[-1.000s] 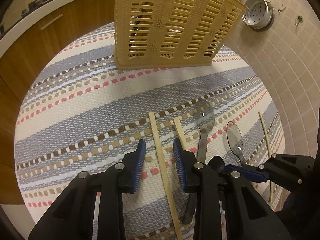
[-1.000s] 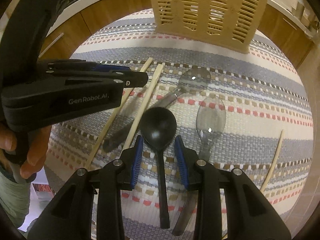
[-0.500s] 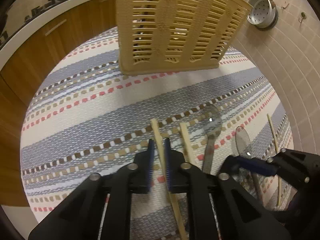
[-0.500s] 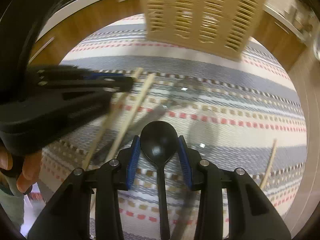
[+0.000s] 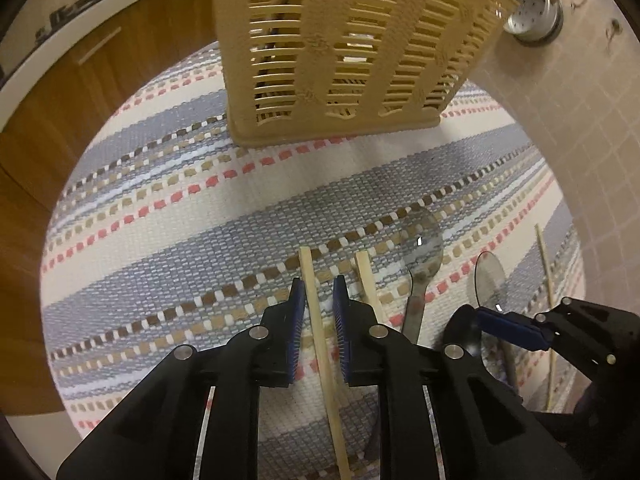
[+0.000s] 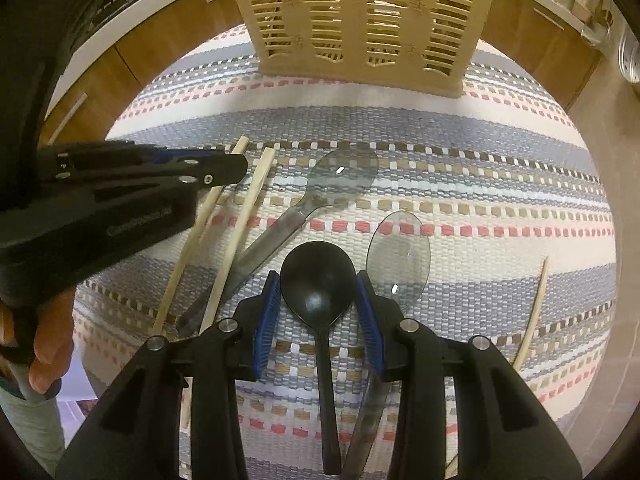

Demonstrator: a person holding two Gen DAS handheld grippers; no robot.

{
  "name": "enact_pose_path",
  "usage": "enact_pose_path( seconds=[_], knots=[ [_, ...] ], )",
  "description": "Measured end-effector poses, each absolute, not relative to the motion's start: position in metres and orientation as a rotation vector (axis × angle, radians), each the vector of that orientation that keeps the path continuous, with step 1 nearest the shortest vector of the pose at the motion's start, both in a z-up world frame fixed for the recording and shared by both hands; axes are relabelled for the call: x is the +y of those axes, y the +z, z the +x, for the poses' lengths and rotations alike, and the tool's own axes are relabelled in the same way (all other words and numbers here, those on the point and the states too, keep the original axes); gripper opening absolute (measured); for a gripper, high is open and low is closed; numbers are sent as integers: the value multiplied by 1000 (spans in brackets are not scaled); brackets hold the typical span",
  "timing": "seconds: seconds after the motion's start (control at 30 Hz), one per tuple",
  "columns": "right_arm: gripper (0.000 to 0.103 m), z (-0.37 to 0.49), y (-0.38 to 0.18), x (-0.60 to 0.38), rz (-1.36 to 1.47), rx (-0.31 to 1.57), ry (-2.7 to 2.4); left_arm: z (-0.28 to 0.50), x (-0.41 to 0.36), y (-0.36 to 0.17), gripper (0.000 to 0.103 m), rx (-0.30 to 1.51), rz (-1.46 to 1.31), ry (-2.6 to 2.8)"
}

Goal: Organize utensils
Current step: 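Grasp another wooden chopstick with the left tool while the right tool grasps the black ladle, then lift the chopstick and black ladle up over the beige basket with both tools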

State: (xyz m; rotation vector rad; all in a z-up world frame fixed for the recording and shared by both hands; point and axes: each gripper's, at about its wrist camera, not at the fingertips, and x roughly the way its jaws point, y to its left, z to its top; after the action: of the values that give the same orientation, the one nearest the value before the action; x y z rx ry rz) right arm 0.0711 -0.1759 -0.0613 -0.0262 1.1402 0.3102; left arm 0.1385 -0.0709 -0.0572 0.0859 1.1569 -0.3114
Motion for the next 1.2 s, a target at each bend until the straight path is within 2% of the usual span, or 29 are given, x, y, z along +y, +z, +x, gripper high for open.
enact_pose_path(
  seconds=[0.07, 0.4, 0.67, 1.2],
  knots=[
    [35, 70, -62, -175, -31, 1128, 315, 138, -73, -58, 3, 1150, 85, -289],
    [34, 52, -43, -197, 71, 1040, 376, 123, -37, -45, 3, 1027, -129, -330],
    [34, 42, -15, -216, 143, 945, 392, 95, -11, -2, 3, 857, -180, -352],
    [34, 51, 66, -241, 213, 675, 373, 82, -20, 95, 3, 505, -243, -402]
  ],
)
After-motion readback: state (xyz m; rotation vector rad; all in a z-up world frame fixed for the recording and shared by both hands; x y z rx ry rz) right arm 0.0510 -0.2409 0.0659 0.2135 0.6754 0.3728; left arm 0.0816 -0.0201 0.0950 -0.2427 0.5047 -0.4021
